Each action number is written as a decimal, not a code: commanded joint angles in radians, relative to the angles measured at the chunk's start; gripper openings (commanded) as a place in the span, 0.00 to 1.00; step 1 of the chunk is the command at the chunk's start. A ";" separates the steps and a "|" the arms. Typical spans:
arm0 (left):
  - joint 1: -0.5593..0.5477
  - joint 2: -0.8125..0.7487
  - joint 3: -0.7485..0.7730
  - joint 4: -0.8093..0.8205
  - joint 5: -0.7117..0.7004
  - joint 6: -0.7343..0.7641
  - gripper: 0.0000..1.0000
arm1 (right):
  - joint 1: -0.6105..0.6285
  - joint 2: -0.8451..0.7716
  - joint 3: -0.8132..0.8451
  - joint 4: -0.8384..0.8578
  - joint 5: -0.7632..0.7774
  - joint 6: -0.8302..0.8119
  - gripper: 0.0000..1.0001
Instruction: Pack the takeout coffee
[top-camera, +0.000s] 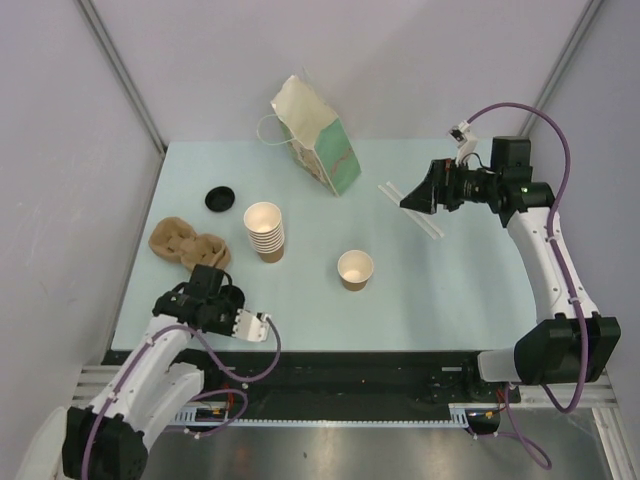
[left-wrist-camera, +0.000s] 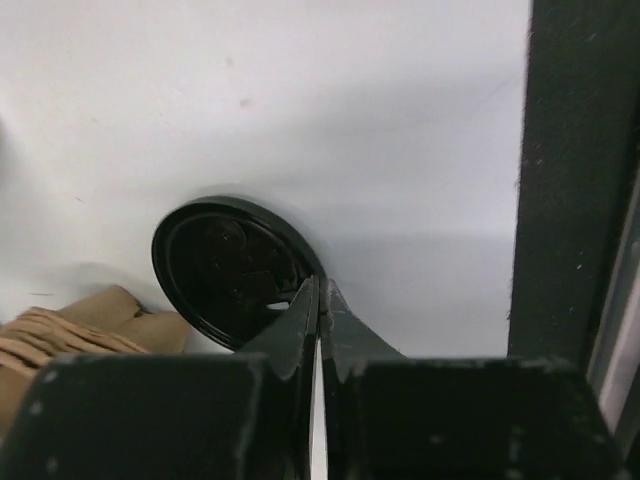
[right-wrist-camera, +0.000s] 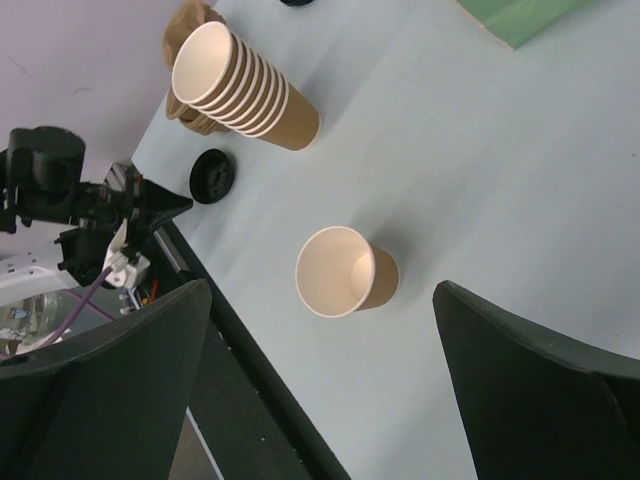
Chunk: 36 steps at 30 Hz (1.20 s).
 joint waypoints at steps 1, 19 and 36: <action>-0.127 -0.078 0.065 -0.089 0.086 -0.018 0.00 | -0.020 -0.041 0.012 -0.030 -0.026 -0.032 0.99; -0.036 0.117 0.035 0.153 -0.139 -0.198 0.55 | 0.119 -0.093 -0.019 -0.114 0.034 -0.009 1.00; 0.038 0.261 -0.042 0.253 -0.128 -0.024 0.40 | 0.133 -0.048 -0.010 -0.097 0.045 -0.031 1.00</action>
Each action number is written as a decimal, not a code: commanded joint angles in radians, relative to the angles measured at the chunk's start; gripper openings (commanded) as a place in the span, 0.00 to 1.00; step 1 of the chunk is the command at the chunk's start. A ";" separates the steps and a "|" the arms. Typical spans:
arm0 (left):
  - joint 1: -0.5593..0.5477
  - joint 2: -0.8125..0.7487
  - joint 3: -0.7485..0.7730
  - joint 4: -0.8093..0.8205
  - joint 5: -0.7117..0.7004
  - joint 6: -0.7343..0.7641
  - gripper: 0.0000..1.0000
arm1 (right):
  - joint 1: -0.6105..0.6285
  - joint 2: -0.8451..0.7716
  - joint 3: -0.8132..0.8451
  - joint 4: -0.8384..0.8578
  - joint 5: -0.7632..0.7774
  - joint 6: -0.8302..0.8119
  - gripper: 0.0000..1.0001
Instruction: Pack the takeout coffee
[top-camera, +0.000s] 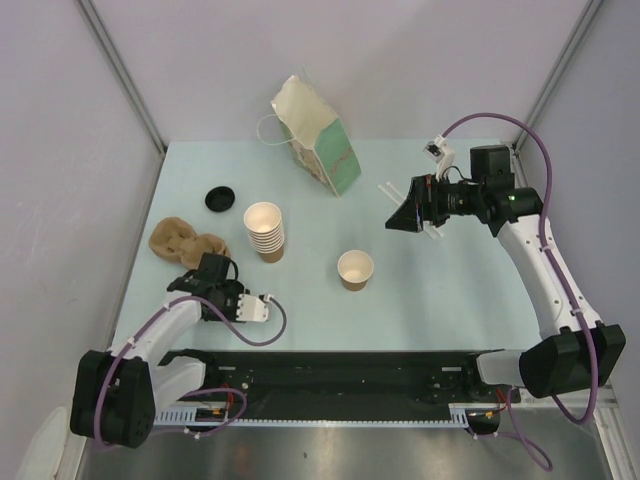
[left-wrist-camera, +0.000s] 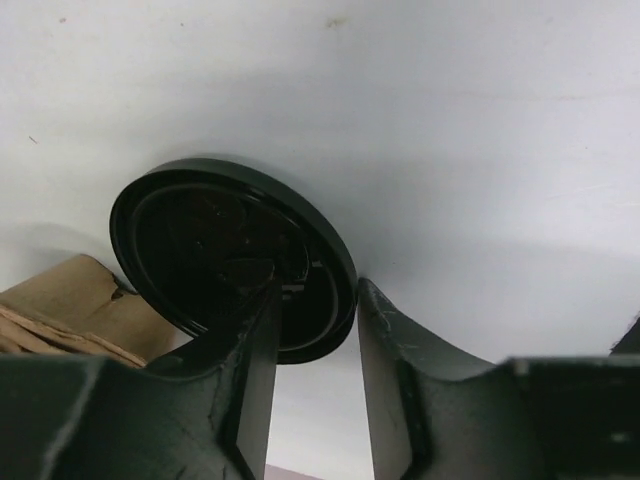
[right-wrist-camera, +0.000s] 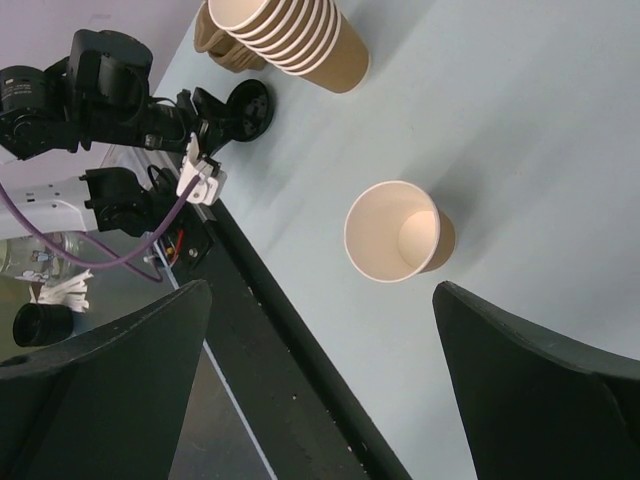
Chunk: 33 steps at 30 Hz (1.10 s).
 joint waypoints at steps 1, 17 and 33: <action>0.006 0.001 -0.049 0.013 0.005 0.084 0.37 | 0.006 0.004 0.010 0.014 0.009 -0.020 1.00; -0.431 -0.108 0.614 -0.363 0.587 -0.612 0.00 | -0.008 -0.149 0.010 0.069 0.039 -0.026 1.00; -0.474 -0.162 0.678 1.232 0.667 -1.680 0.00 | 0.133 -0.207 -0.090 0.907 0.030 0.897 0.77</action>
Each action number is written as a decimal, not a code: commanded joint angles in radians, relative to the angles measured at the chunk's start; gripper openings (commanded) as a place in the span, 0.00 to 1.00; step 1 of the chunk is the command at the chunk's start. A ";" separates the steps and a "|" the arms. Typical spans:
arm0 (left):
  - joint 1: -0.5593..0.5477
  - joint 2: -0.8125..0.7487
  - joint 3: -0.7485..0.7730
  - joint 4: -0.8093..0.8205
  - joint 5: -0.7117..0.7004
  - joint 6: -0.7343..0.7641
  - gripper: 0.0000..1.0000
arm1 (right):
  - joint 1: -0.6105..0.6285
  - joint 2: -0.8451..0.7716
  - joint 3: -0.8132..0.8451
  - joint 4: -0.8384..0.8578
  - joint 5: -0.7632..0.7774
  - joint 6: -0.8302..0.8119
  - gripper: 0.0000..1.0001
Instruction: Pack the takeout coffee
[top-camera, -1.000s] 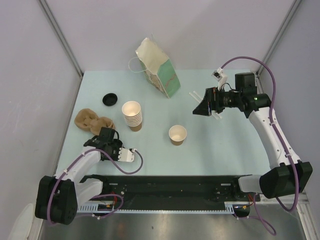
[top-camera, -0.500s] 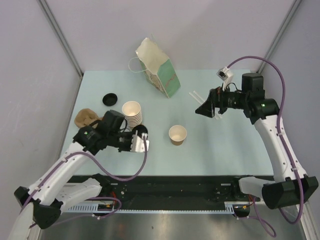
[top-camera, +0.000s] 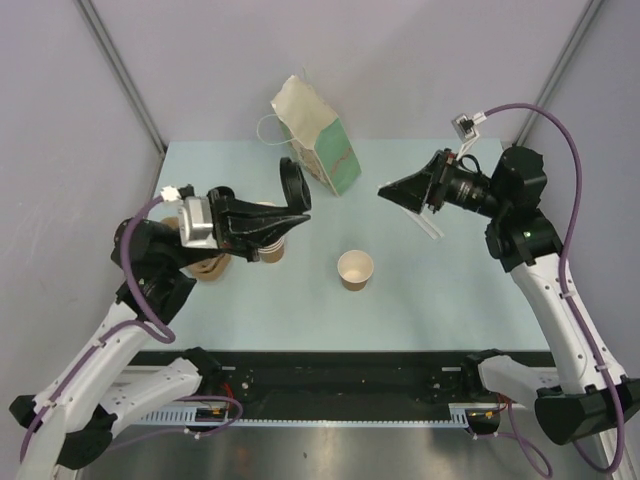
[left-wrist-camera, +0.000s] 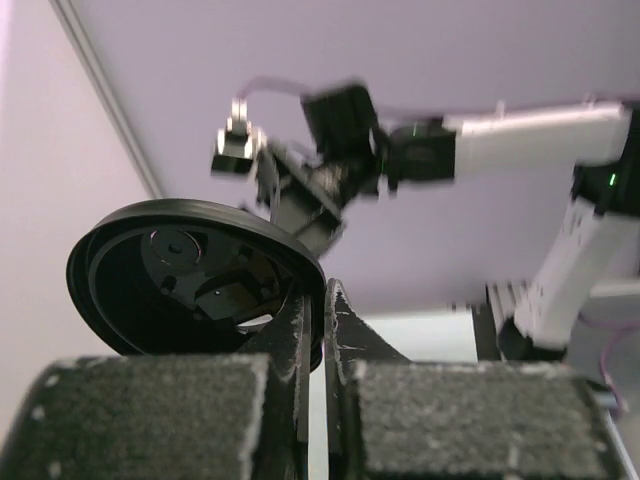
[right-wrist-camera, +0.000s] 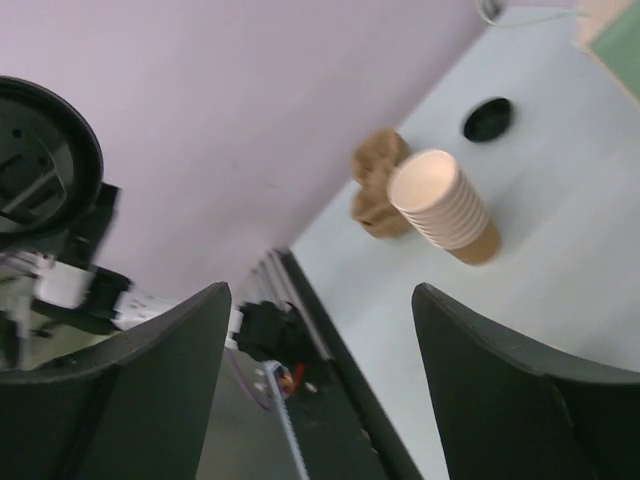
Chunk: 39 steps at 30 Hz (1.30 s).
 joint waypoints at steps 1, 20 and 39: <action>-0.004 0.061 0.064 0.341 0.040 -0.205 0.00 | 0.062 0.039 -0.018 0.438 -0.007 0.401 0.76; -0.090 0.036 -0.010 0.205 0.144 0.298 0.00 | 0.286 0.114 0.048 0.617 0.036 0.631 0.54; -0.104 0.058 -0.024 0.178 0.078 0.390 0.00 | 0.375 0.122 0.053 0.616 0.040 0.641 0.45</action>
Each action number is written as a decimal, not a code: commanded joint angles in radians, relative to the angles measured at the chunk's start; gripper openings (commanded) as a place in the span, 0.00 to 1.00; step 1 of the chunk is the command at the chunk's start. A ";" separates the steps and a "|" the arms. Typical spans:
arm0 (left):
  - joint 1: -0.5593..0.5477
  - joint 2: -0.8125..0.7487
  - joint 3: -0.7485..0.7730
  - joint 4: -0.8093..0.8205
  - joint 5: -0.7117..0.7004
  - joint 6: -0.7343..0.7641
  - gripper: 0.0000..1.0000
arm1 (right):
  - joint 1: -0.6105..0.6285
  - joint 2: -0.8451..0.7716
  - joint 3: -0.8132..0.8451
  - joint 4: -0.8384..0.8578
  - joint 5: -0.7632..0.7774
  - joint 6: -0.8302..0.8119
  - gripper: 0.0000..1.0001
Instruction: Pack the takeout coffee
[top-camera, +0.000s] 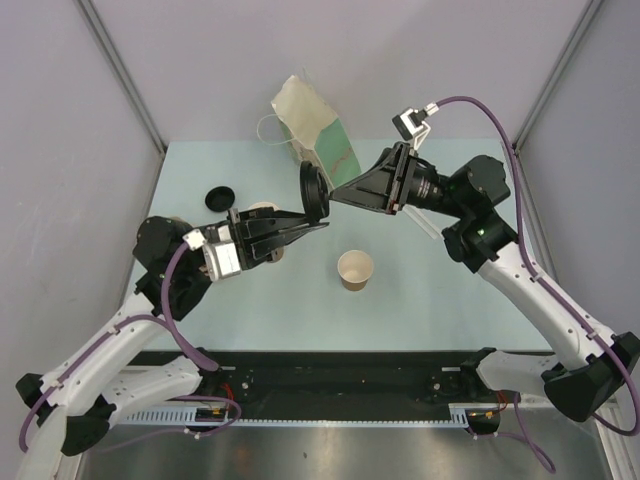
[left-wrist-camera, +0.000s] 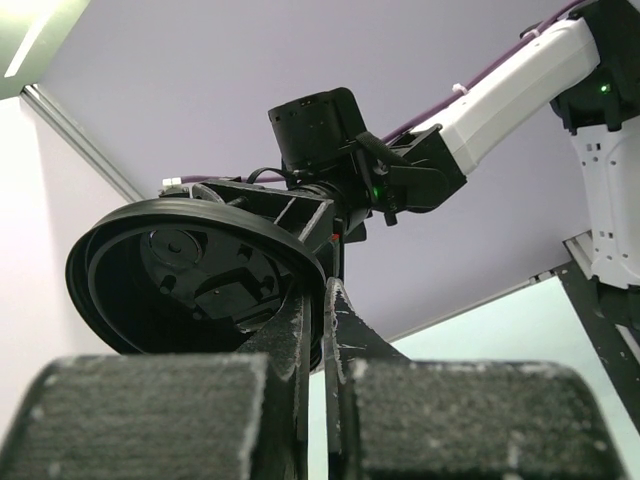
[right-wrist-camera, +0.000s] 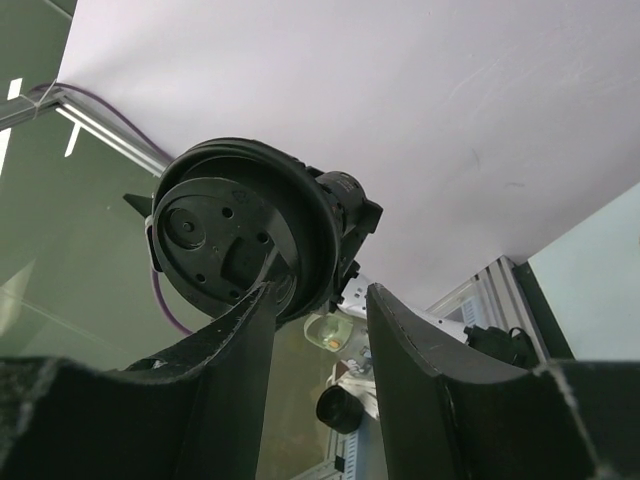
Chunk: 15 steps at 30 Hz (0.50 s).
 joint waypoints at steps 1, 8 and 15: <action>-0.010 0.002 -0.002 0.000 -0.011 0.044 0.00 | 0.026 0.003 0.047 0.028 0.009 0.013 0.45; -0.016 -0.004 -0.017 0.001 -0.001 0.060 0.00 | 0.035 0.014 0.047 0.041 0.017 0.023 0.41; -0.030 -0.003 -0.033 -0.017 0.006 0.094 0.00 | 0.038 0.023 0.047 0.048 0.017 0.031 0.31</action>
